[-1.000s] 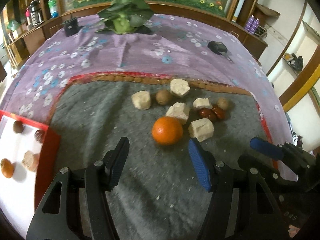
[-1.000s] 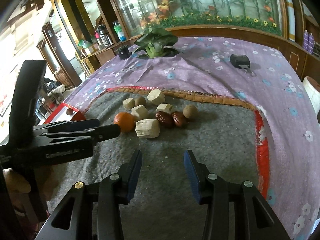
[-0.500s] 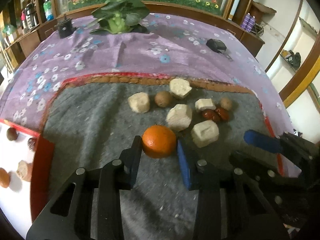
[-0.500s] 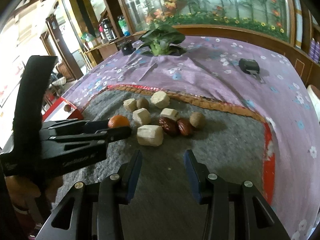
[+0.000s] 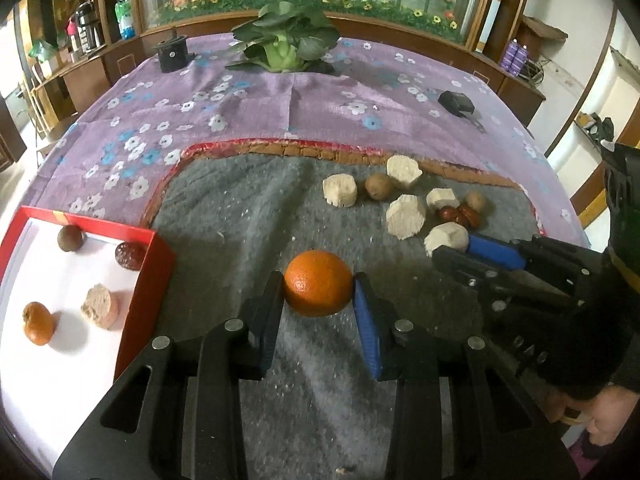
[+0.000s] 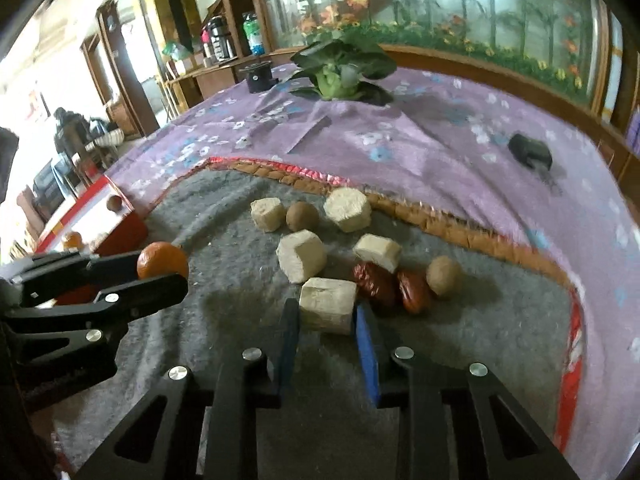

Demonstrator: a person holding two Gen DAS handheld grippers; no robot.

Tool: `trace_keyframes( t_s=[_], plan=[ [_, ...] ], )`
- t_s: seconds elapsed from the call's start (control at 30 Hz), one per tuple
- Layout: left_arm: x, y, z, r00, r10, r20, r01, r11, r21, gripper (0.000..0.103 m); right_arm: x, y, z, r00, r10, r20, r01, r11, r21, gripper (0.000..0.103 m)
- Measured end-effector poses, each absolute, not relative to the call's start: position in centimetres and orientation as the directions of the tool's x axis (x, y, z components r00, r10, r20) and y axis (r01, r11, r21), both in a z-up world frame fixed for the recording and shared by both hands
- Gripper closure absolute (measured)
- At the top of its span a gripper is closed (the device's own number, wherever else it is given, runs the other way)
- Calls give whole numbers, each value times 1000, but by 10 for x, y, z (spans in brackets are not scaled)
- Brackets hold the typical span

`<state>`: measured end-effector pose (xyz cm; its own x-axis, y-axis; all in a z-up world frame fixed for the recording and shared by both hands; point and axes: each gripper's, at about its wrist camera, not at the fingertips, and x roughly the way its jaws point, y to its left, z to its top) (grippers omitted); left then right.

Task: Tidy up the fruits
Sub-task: 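Grasp a second orange with the left tool while the right tool grasps a beige cube, then lower the orange into the red tray while the right tool releases the beige cube there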

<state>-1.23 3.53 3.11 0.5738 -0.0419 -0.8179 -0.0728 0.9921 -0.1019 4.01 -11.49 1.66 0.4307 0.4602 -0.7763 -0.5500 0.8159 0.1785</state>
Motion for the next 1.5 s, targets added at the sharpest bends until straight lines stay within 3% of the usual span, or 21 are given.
trace_keyframes(
  t_s=[0.43, 0.9, 1.5],
  plan=[
    [-43, 47, 53, 611, -22, -791, -95, 990, -101, 69, -6, -111, 57, 456, 525, -719, -593, 782, 194, 77],
    [-83, 113, 70, 628, 105, -771, -245, 967, -67, 69, -40, -30, 77, 386, 617, -686, -731, 658, 181, 77],
    [-108, 194, 45, 546, 176, -819, -413, 907, -80, 69, -40, 87, 54, 226, 638, -736, -845, 505, 177, 77]
  ],
)
